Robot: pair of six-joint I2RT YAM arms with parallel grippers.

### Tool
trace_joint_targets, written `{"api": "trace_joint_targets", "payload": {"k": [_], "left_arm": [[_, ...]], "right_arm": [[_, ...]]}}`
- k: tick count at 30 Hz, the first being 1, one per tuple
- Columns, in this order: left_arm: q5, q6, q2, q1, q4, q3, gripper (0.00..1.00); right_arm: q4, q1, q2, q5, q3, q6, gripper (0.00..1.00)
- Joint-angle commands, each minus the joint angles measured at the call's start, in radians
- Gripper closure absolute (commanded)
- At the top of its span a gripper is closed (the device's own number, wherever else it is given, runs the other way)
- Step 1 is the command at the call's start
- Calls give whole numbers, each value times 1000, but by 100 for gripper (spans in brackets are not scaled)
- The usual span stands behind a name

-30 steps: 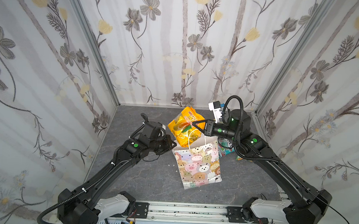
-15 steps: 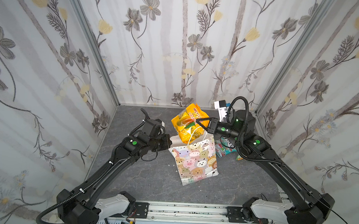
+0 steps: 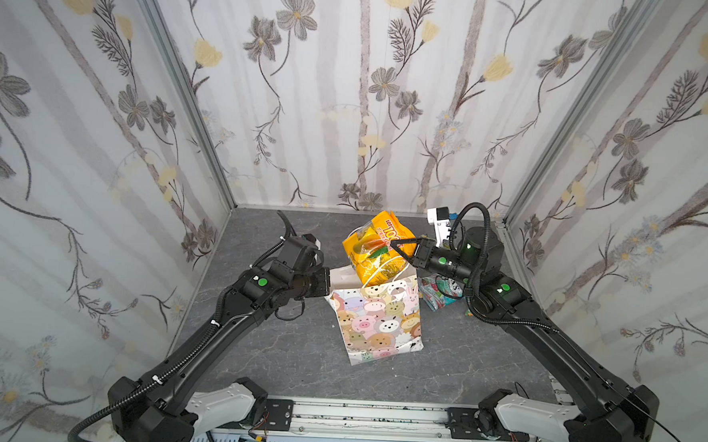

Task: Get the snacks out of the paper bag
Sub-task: 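Carry the Cocoaland packet over the table with the right gripper while the left draws back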

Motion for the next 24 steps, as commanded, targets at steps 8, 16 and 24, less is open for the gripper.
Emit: {"api": "trace_joint_targets", "payload": {"k": [8, 16, 24], "left_arm": [[4, 153, -37, 1, 28, -2, 100], [-80, 174, -45, 1, -3, 3, 100], [-104, 198, -65, 1, -5, 1, 100]], "right_arm": [[267, -31, -11, -38, -44, 124, 86], [257, -58, -37, 7, -53, 125, 90], [261, -82, -46, 5, -54, 124, 88]]}}
